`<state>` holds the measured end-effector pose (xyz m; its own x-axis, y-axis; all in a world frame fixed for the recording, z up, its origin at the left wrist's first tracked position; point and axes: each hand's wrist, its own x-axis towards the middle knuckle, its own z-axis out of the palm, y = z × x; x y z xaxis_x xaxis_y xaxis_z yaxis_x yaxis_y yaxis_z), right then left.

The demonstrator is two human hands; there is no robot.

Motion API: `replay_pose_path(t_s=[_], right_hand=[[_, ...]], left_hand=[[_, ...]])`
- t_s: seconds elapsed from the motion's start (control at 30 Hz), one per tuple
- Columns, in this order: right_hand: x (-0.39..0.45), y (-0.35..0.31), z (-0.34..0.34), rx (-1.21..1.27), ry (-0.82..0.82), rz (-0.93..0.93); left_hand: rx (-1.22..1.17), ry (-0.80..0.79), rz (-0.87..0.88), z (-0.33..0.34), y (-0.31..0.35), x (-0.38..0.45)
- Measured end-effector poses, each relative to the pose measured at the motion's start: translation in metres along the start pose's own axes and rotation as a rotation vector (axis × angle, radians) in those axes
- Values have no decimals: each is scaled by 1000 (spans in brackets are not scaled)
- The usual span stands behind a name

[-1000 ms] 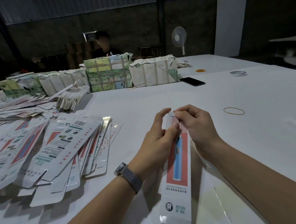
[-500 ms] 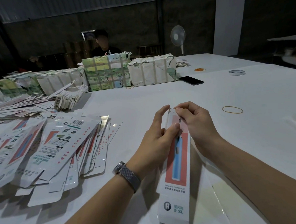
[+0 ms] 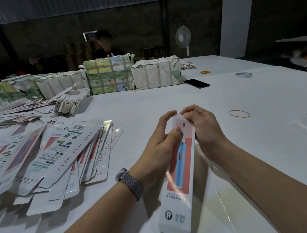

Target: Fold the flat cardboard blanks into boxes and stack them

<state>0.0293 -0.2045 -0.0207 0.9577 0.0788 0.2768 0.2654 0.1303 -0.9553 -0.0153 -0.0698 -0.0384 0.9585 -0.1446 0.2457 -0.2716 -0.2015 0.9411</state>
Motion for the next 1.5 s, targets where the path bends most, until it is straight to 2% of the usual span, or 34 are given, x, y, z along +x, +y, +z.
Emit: replay_pose_path(t_s=[0.4, 0.67, 1.23, 1.4, 1.5], right_hand=[[-4, 6, 2, -53, -32, -53], [-3, 10, 4, -21, -36, -80], [-4, 12, 5, -21, -85, -49], [1, 4, -2, -107, -61, -61], [2, -4, -4, -232, -46, -113]], left_hand=[[38, 29, 0, -4, 2, 0], [2, 136, 71, -8, 3, 4], [40, 140, 68, -12, -1, 5], [37, 151, 46, -12, 2, 6], [-74, 209, 44, -15, 6, 7]])
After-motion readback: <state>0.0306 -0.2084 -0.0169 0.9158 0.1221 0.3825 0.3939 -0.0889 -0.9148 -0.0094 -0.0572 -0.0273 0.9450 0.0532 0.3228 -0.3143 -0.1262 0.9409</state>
